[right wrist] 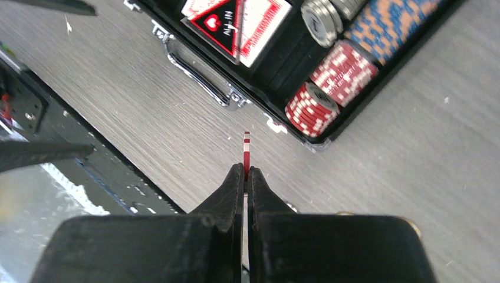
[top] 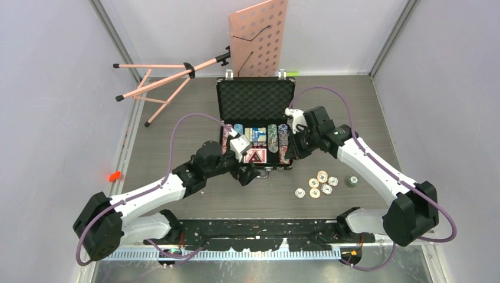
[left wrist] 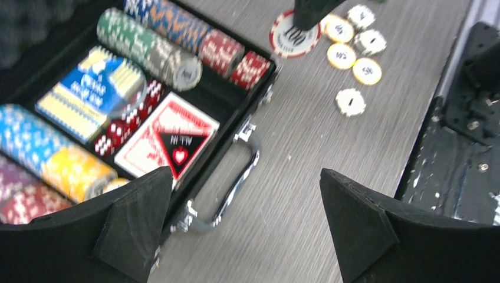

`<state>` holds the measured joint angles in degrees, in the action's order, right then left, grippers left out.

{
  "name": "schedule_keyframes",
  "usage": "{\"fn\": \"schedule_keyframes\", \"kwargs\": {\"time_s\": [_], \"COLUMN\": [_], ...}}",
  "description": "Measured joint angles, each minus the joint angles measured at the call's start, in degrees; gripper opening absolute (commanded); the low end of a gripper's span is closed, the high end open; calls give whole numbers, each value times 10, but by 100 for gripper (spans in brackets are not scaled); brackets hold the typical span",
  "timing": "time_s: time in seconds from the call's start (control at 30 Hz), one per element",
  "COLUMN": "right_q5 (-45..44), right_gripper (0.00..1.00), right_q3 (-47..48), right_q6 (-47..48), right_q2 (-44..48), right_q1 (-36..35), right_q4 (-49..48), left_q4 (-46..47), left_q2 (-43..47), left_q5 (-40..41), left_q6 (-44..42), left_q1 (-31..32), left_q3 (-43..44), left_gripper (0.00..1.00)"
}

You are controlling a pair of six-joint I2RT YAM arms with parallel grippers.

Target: Pack up texas hold em set

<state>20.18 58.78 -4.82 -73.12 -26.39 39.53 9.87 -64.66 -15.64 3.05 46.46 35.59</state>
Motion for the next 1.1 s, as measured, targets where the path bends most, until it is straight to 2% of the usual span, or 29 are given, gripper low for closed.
{"fn": "schedule_keyframes", "kwargs": {"time_s": [0.23, 0.5, 0.83, 1.1], "right_q5": [-31, -85, -155, -193], "right_gripper": [1, 1, 1, 1], "right_q3": [-4, -4, -5, -18], "right_q6": [116, 203, 235, 236], "right_q2": [-18, -65, -117, -105], "right_q1": [-76, -90, -113, -122], "right_q4": [-35, -5, -16, -36], "left_q4": [8, 58, 79, 80], "left_q2": [65, 117, 174, 176], "left_q5": [87, 169, 202, 207], "left_q6": [5, 15, 28, 28], "left_q1": [0, 0, 0, 0], "left_q3": [-87, -167, -195, -196], "left_gripper": [100, 100, 100, 100]}}
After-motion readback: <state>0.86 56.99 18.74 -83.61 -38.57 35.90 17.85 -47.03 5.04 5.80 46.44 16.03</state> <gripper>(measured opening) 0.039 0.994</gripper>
